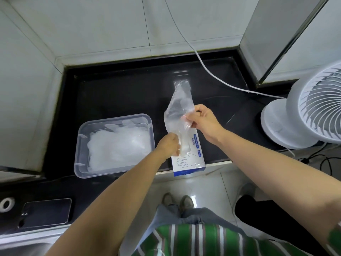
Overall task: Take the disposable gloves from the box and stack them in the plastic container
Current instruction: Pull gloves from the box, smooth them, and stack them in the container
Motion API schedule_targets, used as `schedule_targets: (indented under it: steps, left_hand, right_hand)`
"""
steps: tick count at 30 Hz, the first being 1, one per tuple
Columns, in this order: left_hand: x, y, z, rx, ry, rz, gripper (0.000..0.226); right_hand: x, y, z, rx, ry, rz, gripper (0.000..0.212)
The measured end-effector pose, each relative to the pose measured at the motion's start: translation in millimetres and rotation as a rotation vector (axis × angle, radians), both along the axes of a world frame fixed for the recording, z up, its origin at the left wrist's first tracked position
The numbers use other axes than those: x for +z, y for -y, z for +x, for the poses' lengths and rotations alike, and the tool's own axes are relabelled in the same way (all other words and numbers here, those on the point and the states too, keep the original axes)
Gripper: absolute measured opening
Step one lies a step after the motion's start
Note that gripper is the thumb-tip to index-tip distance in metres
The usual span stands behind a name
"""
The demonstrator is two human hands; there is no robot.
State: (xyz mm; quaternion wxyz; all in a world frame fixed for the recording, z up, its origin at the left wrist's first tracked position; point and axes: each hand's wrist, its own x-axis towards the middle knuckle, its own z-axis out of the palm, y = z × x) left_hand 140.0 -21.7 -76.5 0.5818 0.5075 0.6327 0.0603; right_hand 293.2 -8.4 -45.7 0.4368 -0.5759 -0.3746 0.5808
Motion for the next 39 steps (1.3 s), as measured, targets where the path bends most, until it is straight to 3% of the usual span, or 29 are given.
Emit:
schedule_targets:
  steps: [3,6,9,14,17,21,24,28,31,33,36,39]
  left_hand:
    - [21.0,-6.7,-1.5,0.392,0.324,0.000,0.027]
    - [34.1,-12.6,-10.8,0.458,0.557,0.016,0.044]
    - [39.1,-16.4,-14.7,0.327,0.504,0.130,0.030]
    - [44.9,-18.6,-26.4,0.425,0.407,0.190,0.015]
    - [48.3,-18.3,-44.8,0.340,0.333,0.213,0.015]
    - [54.5,-13.8,-68.3,0.230,0.254,0.319,0.015]
    - [55.8,-10.2,-88.0,0.272,0.236,0.351,0.017]
    - [60.7,-7.9,-110.7,0.361,0.279,0.359,0.020]
    - [66.5,-5.5,-120.5,0.523,0.328,0.369,0.014]
    - [68.5,-4.4,-130.7,0.583,0.311,0.390,0.011]
    - [58.8,-6.8,-146.9,0.537,0.256,0.410,0.013]
    - [53.5,-3.6,-160.2,0.486,0.233,0.422,0.019]
  right_hand:
    - [-5.9,9.1,0.2,-0.017,0.042,-0.051,0.025]
    - [-8.8,11.3,-2.8,-0.013,0.031,-0.071,0.032]
    - [-4.5,11.2,-11.0,0.034,0.025,-0.073,0.042]
    - [-3.7,11.9,-17.0,0.107,-0.126,-0.153,0.084]
    - [7.2,8.9,-17.3,0.119,-0.207,-0.093,0.068]
    - [14.8,1.1,-21.5,0.212,-0.157,-0.037,0.040]
    - [14.5,-1.0,-35.0,0.210,-0.066,-0.009,0.019]
    - [16.2,-4.7,-57.2,0.154,-0.087,0.047,0.019]
    - [18.1,-5.9,-75.1,0.126,-0.060,0.031,0.005]
    - [19.8,-7.0,-88.4,0.147,-0.033,0.005,0.012]
    - [23.1,-8.5,-99.6,0.346,-0.081,-0.115,0.039]
    - [27.6,-8.4,-113.9,0.425,-0.144,-0.214,0.037]
